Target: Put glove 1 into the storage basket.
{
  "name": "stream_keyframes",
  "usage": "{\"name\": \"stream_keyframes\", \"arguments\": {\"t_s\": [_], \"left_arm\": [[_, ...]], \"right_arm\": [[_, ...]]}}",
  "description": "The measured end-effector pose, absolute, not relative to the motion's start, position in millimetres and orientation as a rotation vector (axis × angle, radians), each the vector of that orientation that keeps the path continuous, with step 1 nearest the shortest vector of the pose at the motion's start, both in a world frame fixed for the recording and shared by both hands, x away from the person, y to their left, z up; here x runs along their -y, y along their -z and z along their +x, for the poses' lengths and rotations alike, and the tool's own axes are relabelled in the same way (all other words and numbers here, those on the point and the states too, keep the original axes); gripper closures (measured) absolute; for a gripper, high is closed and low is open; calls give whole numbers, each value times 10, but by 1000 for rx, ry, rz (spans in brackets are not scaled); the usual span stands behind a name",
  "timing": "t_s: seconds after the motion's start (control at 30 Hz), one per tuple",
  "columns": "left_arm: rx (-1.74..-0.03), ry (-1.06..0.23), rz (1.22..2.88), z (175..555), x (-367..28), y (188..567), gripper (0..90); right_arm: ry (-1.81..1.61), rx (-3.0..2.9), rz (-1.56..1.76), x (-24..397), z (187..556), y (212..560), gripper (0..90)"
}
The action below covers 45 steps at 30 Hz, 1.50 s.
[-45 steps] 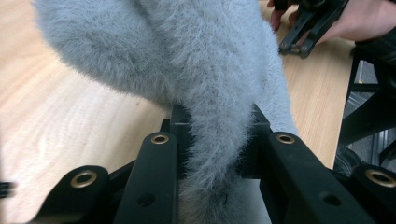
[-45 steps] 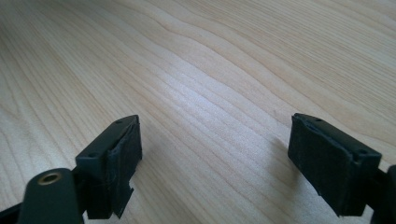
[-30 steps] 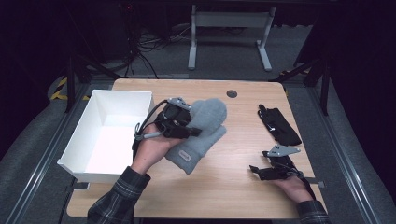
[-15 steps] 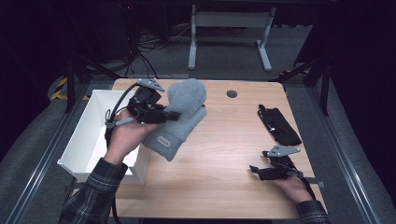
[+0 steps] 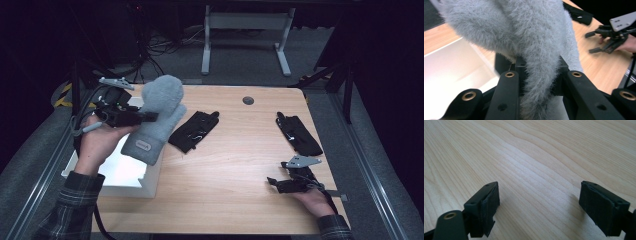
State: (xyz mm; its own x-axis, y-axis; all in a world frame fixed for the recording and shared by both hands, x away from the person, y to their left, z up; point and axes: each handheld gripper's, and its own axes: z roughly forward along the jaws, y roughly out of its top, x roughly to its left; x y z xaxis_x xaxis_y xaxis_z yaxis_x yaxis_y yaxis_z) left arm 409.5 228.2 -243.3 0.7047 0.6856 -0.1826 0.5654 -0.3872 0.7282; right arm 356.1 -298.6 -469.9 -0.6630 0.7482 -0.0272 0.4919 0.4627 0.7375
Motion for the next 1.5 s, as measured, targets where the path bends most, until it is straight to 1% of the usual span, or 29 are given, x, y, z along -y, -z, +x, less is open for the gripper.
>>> {"name": "stream_keyframes", "arguments": {"t_s": [0.1, 0.27, 0.6, 0.77, 1.07, 1.27, 1.4, 1.5], "left_arm": [[-992, -211, 2087, 4092, -2413, 2476, 742], [-1055, -205, 2071, 4084, -2616, 2605, 742], [-1168, -179, 2047, 4121, -2889, 3011, 742], [-1213, -154, 2059, 4175, -2925, 3243, 742], [-1274, -60, 2082, 4326, -2917, 3734, 741], [-1306, -16, 2102, 4435, -2923, 3939, 735], [-1342, -7, 2121, 4515, -2970, 4083, 716], [-1385, -25, 2121, 4562, -3023, 4188, 690]], "right_arm": [[-1026, -2368, 1049, 2985, 3561, 4699, 171], [-1023, -2367, 1051, 2983, 3561, 4698, 170], [-1022, -2367, 1051, 2981, 3561, 4698, 170], [-1023, -2367, 1051, 2981, 3561, 4698, 170], [-1022, -2367, 1051, 2980, 3562, 4698, 170], [-1021, -2367, 1051, 2980, 3562, 4698, 170], [-1022, -2367, 1051, 2980, 3562, 4698, 169], [-1022, -2367, 1051, 2980, 3561, 4698, 170]]}}
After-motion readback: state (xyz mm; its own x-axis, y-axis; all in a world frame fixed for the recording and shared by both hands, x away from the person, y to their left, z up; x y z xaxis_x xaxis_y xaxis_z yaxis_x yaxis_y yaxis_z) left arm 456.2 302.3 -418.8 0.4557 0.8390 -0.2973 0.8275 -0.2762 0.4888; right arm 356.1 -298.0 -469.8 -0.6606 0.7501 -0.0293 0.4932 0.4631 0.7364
